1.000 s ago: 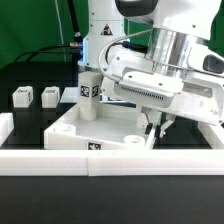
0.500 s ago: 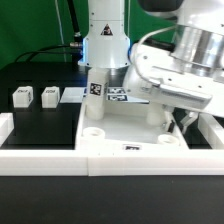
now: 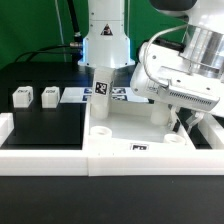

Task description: Assemble square table

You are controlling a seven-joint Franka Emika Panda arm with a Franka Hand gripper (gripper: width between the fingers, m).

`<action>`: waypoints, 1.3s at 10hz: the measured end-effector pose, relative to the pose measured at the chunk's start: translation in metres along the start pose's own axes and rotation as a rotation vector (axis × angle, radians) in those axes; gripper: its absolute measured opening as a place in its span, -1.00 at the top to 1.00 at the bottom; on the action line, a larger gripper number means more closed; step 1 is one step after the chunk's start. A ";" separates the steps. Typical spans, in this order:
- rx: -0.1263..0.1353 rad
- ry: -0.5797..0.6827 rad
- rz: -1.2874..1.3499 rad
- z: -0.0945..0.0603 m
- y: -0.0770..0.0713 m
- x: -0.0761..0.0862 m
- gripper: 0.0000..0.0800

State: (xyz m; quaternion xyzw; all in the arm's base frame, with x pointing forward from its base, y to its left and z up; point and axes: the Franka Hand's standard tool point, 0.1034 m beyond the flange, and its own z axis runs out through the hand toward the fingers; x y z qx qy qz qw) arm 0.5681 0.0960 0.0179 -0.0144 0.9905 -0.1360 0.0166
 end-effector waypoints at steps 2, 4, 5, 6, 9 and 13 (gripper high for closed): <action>0.032 0.015 0.137 -0.001 0.013 0.004 0.84; 0.045 0.006 0.180 -0.006 0.029 -0.006 0.84; 0.052 0.010 0.199 -0.004 0.028 -0.006 0.84; 0.071 0.022 0.198 -0.004 0.028 -0.007 0.84; 0.078 0.029 0.197 -0.004 0.027 -0.007 0.84; 0.115 0.047 0.218 -0.004 0.007 -0.006 0.29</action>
Offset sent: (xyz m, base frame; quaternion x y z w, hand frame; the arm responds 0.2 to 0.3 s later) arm 0.0237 0.0382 0.0060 0.0164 -0.0149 0.0778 0.9967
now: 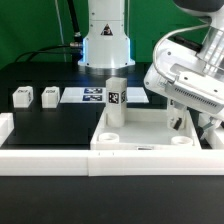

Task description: Assemble square table

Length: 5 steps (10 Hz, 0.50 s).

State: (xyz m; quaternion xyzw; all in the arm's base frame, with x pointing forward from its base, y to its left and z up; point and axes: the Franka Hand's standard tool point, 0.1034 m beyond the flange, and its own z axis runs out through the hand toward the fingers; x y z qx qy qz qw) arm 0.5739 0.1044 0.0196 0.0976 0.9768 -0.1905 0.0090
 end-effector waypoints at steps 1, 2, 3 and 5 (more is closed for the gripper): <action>0.011 0.004 0.007 0.000 -0.006 -0.002 -0.20; 0.019 0.006 0.012 0.000 -0.010 -0.003 -0.20; 0.020 0.007 0.015 0.001 -0.012 -0.003 -0.55; 0.021 0.008 0.018 0.002 -0.014 -0.004 -0.61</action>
Offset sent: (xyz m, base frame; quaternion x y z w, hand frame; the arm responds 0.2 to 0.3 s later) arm 0.0000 0.0000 0.0000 0.0000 0.0000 0.0000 1.0000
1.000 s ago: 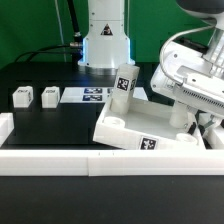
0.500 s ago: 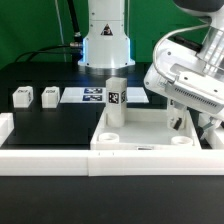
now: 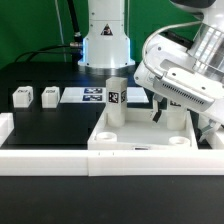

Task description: Assemble square table

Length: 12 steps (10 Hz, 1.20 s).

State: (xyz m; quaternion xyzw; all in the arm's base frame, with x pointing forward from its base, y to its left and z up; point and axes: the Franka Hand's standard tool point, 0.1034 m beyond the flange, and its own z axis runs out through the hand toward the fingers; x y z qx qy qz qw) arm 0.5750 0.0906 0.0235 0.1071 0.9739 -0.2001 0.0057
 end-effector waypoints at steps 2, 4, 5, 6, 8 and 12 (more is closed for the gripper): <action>0.000 0.001 0.001 0.000 0.000 0.000 -0.62; 0.000 0.001 0.001 0.001 -0.001 0.000 -0.62; 0.000 0.001 0.001 0.001 -0.001 0.000 -0.62; 0.000 0.002 0.001 0.001 -0.001 0.000 -0.62; 0.030 0.002 0.011 -0.016 -0.011 -0.004 -0.62; 0.088 -0.014 0.123 -0.068 -0.116 -0.001 -0.62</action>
Offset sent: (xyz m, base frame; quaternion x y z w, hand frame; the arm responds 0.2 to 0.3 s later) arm 0.0000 0.0000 0.0000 0.0000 0.0000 0.0000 1.0000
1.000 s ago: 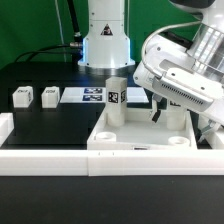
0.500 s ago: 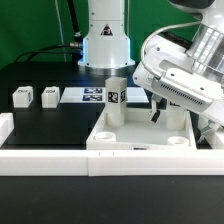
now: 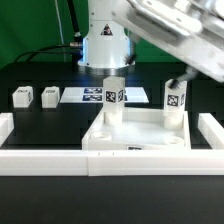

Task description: Assemble square table

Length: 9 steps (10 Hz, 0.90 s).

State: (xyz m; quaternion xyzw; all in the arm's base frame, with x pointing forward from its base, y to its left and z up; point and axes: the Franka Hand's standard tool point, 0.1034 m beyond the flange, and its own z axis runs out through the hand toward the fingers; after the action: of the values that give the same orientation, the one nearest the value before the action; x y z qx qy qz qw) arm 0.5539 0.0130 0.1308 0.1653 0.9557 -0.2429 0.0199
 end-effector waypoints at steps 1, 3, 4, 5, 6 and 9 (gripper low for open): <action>0.005 0.011 0.071 0.007 -0.022 0.002 -0.62; -0.008 0.024 0.245 0.030 -0.051 0.003 -0.62; -0.040 0.010 0.269 0.035 -0.051 -0.003 -0.62; -0.039 0.015 0.366 0.035 -0.051 -0.002 -0.62; -0.039 0.016 0.445 0.035 -0.051 -0.002 -0.62; -0.070 0.052 0.698 0.040 -0.053 -0.001 -0.62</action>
Offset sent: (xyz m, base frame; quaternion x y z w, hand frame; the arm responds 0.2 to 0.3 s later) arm 0.0057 -0.0367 -0.0154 -0.0717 -0.0325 0.1157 0.9902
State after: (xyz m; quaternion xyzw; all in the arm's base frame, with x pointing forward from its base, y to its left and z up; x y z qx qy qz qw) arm 0.5355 -0.0501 0.1198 0.4874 0.8494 -0.1845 0.0832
